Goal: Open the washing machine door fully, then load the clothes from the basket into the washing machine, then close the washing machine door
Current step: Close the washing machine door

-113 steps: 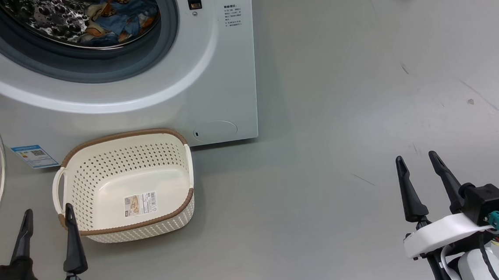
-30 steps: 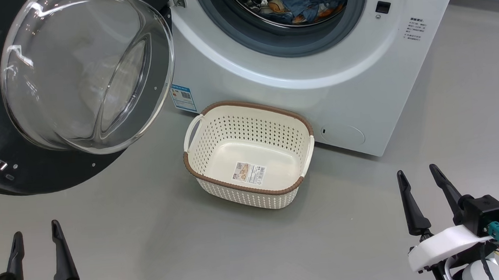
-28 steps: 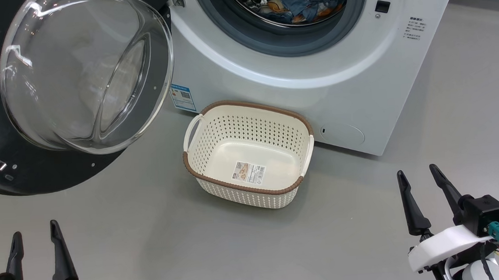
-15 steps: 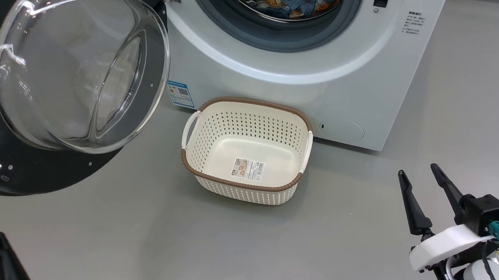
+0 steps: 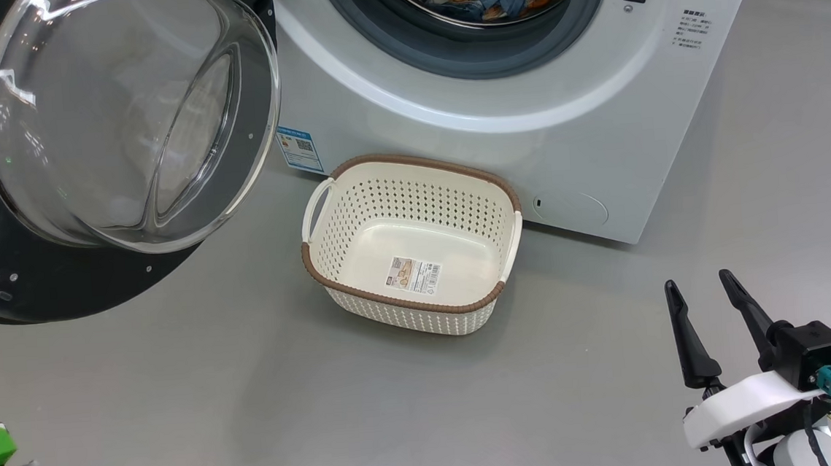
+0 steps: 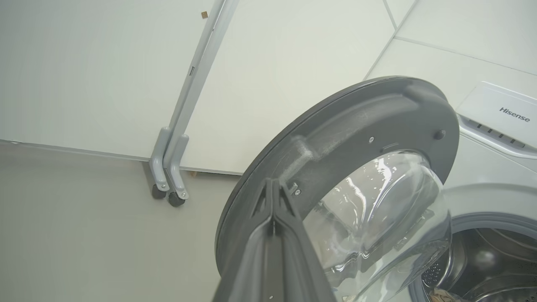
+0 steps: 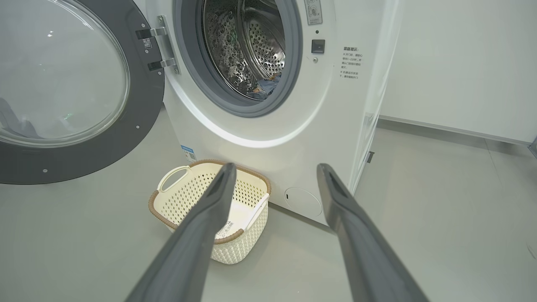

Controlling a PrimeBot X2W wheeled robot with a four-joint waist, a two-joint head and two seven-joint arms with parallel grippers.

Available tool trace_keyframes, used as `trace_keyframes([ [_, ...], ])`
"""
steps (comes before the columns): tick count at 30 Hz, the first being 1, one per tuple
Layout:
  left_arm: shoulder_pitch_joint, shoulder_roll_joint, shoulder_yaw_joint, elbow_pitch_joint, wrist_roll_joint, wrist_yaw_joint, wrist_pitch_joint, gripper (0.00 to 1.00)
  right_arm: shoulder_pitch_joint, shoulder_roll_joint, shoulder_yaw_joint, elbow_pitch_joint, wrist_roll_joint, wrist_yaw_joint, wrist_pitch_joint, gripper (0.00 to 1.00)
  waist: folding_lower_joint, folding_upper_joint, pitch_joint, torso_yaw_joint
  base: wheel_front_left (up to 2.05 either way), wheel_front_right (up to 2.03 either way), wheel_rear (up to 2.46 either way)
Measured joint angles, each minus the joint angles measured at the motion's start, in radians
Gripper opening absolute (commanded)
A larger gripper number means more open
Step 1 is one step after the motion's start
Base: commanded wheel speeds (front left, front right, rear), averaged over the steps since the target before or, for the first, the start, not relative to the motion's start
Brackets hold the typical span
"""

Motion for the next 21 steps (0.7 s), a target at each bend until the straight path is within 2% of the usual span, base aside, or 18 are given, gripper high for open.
trace_keyframes([
  [7, -0.073, 0.012, 0.061, 0.046, -0.124, -0.014, 0.005, 0.00, -0.001, -0.001, 0.002, 0.000, 0.000, 0.000, 0.000, 1.00, 0.0000, 0.0000, 0.005, -0.008, 0.00, 0.00, 0.00],
  [17, -0.151, 0.091, 0.168, 0.131, -0.266, -0.016, 0.055, 0.00, -0.022, -0.011, 0.006, -0.003, 0.000, 0.000, 0.000, 1.00, 0.0000, 0.0000, 0.029, -0.029, 0.00, 0.00, 0.00],
  [21, -0.189, 0.099, 0.179, 0.167, -0.324, -0.017, 0.085, 0.00, -0.022, -0.013, 0.002, -0.003, 0.000, 0.000, 0.000, 1.00, 0.0000, 0.0000, 0.035, -0.034, 0.00, 0.00, 0.00],
])
